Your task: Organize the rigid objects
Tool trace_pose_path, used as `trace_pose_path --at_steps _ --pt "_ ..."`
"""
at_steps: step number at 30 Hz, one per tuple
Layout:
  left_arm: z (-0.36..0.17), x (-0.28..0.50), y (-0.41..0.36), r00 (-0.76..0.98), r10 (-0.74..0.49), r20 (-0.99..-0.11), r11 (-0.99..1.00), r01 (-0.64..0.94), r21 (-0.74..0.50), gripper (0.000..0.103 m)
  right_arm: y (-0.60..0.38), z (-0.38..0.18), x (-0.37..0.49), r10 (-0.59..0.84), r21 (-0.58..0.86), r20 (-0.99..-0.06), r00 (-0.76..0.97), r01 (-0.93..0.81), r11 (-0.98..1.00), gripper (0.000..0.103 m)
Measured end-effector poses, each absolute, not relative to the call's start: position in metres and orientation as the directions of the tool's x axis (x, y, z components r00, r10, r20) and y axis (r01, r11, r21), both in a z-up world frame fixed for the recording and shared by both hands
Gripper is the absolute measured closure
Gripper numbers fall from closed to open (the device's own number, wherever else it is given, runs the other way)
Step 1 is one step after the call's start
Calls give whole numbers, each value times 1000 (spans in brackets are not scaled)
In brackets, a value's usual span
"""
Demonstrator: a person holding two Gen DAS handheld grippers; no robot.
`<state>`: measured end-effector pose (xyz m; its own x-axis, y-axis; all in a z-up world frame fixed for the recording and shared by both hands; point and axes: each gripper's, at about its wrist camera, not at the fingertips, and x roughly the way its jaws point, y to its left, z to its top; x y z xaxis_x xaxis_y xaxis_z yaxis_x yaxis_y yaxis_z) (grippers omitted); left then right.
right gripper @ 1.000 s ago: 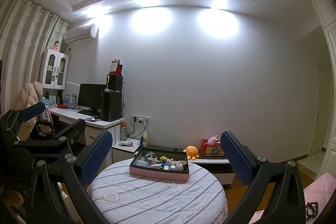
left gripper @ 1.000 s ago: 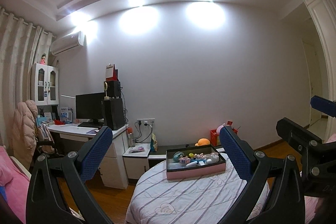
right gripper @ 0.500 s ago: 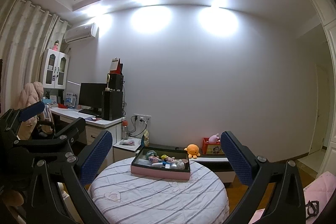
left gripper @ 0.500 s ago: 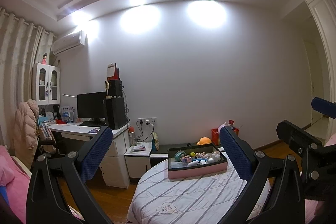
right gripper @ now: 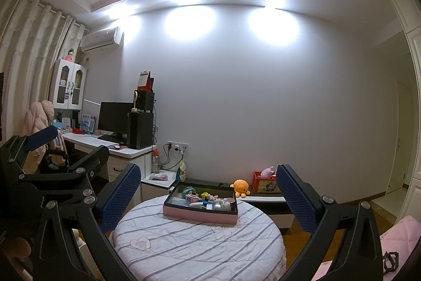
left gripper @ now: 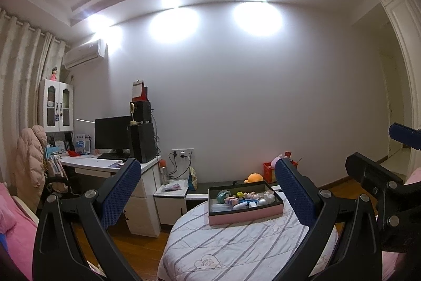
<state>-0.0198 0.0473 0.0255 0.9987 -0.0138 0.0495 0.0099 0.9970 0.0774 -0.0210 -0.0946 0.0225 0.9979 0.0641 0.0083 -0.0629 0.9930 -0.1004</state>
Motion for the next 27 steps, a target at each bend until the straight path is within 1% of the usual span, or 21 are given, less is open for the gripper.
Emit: trace_pose_path --at_steps 27 --pt "27 -21 45 999 -11 46 997 7 78 0 -91 25 -23 63 -98 5 998 -62 993 0"
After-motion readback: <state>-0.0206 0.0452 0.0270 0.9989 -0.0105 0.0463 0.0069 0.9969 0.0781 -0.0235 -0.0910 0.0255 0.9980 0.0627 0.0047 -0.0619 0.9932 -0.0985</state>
